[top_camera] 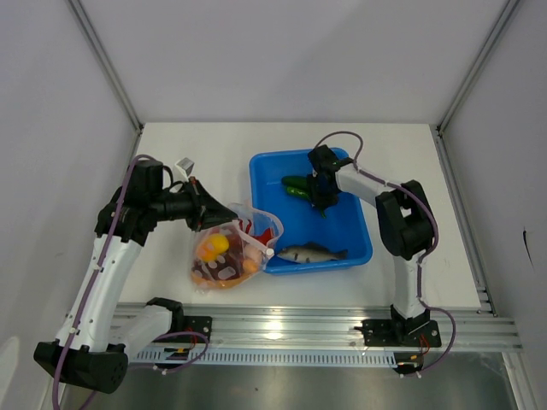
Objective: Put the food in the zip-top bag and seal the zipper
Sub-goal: Pick up the fake vegetable from the bin.
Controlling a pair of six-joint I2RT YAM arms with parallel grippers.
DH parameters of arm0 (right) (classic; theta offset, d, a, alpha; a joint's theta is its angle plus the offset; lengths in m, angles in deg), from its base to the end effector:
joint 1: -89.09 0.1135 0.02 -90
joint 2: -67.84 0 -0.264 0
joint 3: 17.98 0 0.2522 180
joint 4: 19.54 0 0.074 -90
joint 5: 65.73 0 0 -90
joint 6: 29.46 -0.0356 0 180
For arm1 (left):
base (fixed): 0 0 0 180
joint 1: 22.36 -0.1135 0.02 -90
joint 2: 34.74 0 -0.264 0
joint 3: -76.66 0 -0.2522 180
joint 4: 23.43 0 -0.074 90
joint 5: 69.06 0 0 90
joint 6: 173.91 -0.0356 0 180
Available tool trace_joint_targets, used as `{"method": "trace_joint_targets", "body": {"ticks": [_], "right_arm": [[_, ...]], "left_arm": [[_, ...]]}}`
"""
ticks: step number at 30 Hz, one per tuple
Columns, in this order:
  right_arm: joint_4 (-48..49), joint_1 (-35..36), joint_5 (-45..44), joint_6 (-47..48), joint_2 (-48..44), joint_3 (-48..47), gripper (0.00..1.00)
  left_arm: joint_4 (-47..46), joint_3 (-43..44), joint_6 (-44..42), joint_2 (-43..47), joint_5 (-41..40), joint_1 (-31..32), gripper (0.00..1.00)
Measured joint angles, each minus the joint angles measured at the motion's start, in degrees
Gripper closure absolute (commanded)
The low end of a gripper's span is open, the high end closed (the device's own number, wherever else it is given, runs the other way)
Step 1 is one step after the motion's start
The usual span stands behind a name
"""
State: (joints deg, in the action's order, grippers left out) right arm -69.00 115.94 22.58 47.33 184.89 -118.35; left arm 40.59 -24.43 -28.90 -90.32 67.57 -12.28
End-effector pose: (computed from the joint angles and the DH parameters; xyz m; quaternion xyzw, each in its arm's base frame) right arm 0.3805 0.1915 0.1760 -0.1131 0.9717 0.0572 0.1991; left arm 0.1697 -0.0565 0.3670 -0.1664 0.8344 -0.5093 0.1294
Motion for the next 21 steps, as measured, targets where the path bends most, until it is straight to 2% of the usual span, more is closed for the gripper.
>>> {"method": "trace_joint_targets", "body": {"ticks": [5, 6, 8, 9, 17, 21], "right_arm": [[0.8, 2.7, -1.6, 0.1, 1.0, 0.0, 0.76], [0.9, 3.1, -1.9, 0.2, 1.1, 0.0, 0.86], [1.2, 3.5, -2.6, 0.3, 1.1, 0.0, 0.97], [1.3, 3.6, -3.1, 0.2, 1.1, 0.0, 1.00], [0.7, 4.7, -5.9, 0.1, 0.3, 0.1, 1.00], [-3.2, 6.0, -6.1, 0.3, -4.3, 0.1, 1.00]], "left_arm": [[0.0, 0.0, 0.0, 0.0, 0.0, 0.0, 0.99], [0.0, 0.0, 0.0, 0.0, 0.0, 0.0, 0.99], [0.1, 0.0, 0.0, 0.0, 0.0, 0.0, 1.00], [0.1, 0.0, 0.0, 0.0, 0.0, 0.0, 0.99], [0.2, 0.0, -0.5, 0.0, 0.0, 0.0, 0.99], [0.0, 0.0, -1.1, -0.6, -0.1, 0.0, 0.99]]}}
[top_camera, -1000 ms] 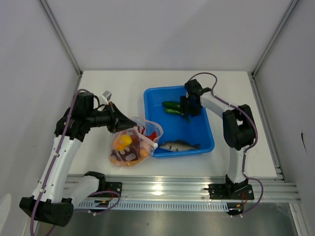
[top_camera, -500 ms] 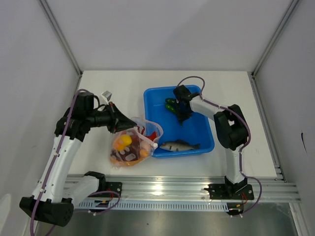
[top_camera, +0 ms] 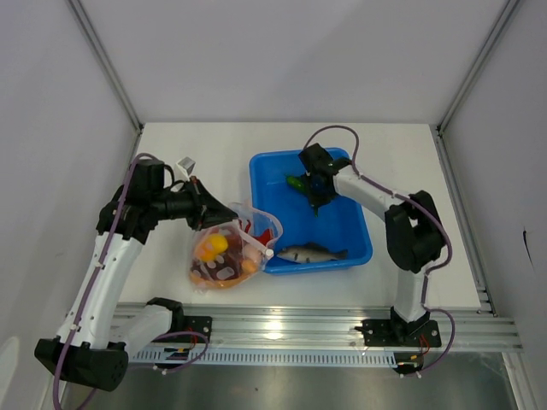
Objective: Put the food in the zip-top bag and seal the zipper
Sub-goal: Pick up the fake vegetable from the bin, then place the fake vegetable in the zipper food storage bag.
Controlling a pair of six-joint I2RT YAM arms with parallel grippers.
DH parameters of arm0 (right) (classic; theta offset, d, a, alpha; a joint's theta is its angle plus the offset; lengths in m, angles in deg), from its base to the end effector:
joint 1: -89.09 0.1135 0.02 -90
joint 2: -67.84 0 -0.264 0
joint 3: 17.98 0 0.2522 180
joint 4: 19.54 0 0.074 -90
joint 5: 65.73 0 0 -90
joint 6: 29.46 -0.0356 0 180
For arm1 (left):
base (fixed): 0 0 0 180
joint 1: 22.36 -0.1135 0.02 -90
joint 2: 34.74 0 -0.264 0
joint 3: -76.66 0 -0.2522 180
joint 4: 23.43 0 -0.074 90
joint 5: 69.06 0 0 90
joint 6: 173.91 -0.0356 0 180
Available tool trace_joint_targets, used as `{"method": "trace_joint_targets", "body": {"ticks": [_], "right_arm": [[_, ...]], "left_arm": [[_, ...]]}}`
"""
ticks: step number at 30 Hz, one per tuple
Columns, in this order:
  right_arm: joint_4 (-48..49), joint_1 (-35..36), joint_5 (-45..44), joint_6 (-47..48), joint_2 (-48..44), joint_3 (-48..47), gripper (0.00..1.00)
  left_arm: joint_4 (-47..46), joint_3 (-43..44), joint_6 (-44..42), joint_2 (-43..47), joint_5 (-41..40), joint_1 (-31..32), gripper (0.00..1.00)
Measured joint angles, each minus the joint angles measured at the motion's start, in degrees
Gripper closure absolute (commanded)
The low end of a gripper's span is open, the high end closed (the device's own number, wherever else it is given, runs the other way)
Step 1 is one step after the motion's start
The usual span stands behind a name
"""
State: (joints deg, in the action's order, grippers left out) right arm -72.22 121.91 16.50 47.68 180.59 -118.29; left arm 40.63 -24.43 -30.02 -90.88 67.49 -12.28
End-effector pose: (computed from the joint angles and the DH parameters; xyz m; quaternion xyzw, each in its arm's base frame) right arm 0.3508 0.2205 0.2035 -0.1545 0.9621 0.0224 0.2238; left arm 0.1722 -0.0569 0.3653 -0.1610 0.8372 -0.5060 0.1306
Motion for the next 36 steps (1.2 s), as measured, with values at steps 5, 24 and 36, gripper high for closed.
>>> {"method": "trace_joint_targets", "body": {"ticks": [5, 24, 36], "right_arm": [[-6.0, 3.1, -0.7, 0.7, -10.6, -0.3, 1.00], [-34.8, 23.9, -7.0, -0.6, -24.6, -11.5, 1.00], [-37.9, 27.5, -5.1, 0.1, -20.1, -20.0, 1.00]], "left_arm": [[-0.3, -0.2, -0.5, -1.0, -1.3, 0.0, 0.99], [-4.5, -1.6, -1.7, -5.7, -4.4, 0.0, 0.99], [-5.1, -1.6, -1.9, -5.8, -4.3, 0.0, 0.99]]}}
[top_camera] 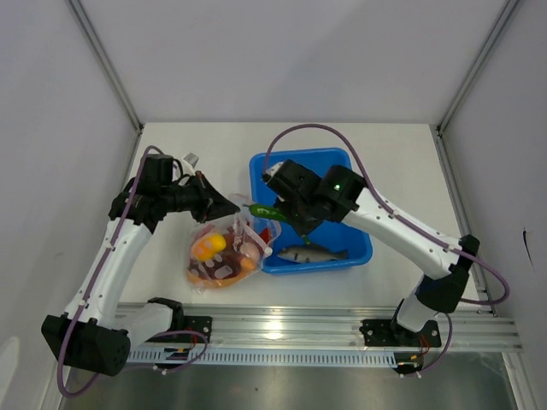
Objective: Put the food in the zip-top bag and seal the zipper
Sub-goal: Place the fake vegetable in the zipper food storage bag.
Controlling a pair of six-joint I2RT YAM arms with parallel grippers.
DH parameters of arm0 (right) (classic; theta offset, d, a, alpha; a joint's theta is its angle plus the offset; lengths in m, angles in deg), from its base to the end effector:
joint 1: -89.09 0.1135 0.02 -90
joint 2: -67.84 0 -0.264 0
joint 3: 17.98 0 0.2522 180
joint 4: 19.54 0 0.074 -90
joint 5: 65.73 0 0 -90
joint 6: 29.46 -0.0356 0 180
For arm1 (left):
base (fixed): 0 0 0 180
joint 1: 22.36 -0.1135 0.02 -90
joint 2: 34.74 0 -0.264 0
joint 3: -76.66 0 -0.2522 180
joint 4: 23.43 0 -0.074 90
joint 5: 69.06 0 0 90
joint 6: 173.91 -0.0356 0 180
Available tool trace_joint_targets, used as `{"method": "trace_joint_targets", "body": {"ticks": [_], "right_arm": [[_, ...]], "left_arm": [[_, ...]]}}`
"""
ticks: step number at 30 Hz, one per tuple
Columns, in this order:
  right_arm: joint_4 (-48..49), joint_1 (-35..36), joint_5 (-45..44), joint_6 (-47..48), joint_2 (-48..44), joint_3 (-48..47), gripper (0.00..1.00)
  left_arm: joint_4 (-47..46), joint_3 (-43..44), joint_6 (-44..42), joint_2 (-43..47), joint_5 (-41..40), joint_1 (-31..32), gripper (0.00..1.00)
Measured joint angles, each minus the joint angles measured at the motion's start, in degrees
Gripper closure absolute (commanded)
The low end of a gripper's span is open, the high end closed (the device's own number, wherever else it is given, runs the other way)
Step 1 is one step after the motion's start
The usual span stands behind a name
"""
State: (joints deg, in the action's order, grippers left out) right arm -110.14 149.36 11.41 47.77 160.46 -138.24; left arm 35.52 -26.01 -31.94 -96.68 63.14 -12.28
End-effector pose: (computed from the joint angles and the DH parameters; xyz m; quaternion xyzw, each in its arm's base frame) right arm 0.1581 0.2608 0.3974 -0.3652 0.8949 0.0507 0.2515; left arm 0.2043 -0.0606 0.3442 -0.1739 0.8515 -0.4731 0.1447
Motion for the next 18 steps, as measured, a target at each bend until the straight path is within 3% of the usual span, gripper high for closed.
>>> {"method": "trace_joint_targets", "body": {"ticks": [7, 14, 18], "right_arm": [[0.2, 3.1, 3.0, 0.0, 9.3, -2.3, 1.00], [0.0, 4.0, 3.5, 0.0, 10.6, -2.6, 1.00], [-1.0, 3.8, 3.5, -0.2, 13.3, -7.2, 1.00]], "left_arm": [[0.0, 0.4, -0.8, 0.5, 0.2, 0.0, 0.99], [-0.1, 1.1, -2.1, 1.6, 0.7, 0.0, 1.00], [-0.1, 1.1, -2.1, 2.3, 1.6, 0.0, 0.99]]}}
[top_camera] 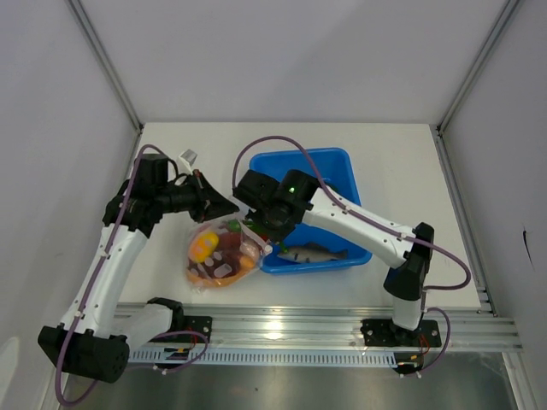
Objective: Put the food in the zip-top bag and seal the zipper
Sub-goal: Place the fake vegetable in the zipper food storage bag.
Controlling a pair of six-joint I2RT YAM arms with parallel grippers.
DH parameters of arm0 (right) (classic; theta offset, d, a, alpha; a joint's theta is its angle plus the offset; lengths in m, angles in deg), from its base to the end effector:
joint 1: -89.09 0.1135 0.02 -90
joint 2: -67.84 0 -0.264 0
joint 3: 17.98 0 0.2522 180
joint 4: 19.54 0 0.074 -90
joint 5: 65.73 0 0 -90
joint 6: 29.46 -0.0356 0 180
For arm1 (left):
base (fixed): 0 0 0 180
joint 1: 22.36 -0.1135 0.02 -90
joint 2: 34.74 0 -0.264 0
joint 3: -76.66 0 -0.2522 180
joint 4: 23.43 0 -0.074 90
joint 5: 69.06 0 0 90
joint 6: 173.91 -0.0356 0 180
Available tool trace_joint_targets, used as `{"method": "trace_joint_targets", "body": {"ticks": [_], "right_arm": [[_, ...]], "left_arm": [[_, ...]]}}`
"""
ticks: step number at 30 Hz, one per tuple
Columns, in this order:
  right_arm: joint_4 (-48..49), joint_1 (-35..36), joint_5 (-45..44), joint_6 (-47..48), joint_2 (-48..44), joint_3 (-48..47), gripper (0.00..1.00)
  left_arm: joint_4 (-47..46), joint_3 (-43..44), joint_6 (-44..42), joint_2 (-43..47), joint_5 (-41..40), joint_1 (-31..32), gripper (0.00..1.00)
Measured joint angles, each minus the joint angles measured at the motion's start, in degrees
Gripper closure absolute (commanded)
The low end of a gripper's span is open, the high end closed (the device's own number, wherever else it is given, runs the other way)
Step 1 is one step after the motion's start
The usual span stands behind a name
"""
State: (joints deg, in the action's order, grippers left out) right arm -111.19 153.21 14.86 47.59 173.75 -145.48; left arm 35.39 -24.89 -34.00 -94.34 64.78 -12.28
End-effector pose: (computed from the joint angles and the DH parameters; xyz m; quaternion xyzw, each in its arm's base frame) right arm 0.1642 0.3250 0.3576 -0.4111 0.8915 0.0443 0.1853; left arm 0.1940 -0.0595 0.3587 -0.1379 0.8442 -0.4891 0.1706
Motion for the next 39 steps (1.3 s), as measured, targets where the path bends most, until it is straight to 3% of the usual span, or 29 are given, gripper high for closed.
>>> {"method": "trace_joint_targets", "body": {"ticks": [11, 30, 34, 37, 38, 39], "right_arm": [[-0.2, -0.2, -0.7, -0.3, 9.4, -13.3, 0.96], [1.3, 0.2, -4.5, -2.0, 9.9, -11.8, 1.00], [1.3, 0.2, -4.6, -2.4, 9.9, -11.7, 0.84], [1.4, 0.2, -5.2, -3.3, 9.7, -11.3, 0.60], [1.5, 0.1, -5.5, -3.5, 9.3, -10.6, 0.44], [1.5, -0.1, -5.9, -4.0, 8.7, -9.5, 0.36]], "left_arm": [[0.2, -0.1, -0.5, 2.0, 0.4, -0.3, 1.00], [0.9, -0.2, -1.0, 2.4, 0.2, -0.3, 0.99], [0.9, -0.2, -1.0, 2.4, 0.2, -0.3, 1.00], [1.2, -0.2, -1.0, 2.5, 0.4, -0.3, 1.00], [1.3, -0.2, -1.0, 2.5, 0.5, -0.3, 1.00], [1.4, -0.2, -1.0, 2.6, 0.8, -0.3, 1.00]]}}
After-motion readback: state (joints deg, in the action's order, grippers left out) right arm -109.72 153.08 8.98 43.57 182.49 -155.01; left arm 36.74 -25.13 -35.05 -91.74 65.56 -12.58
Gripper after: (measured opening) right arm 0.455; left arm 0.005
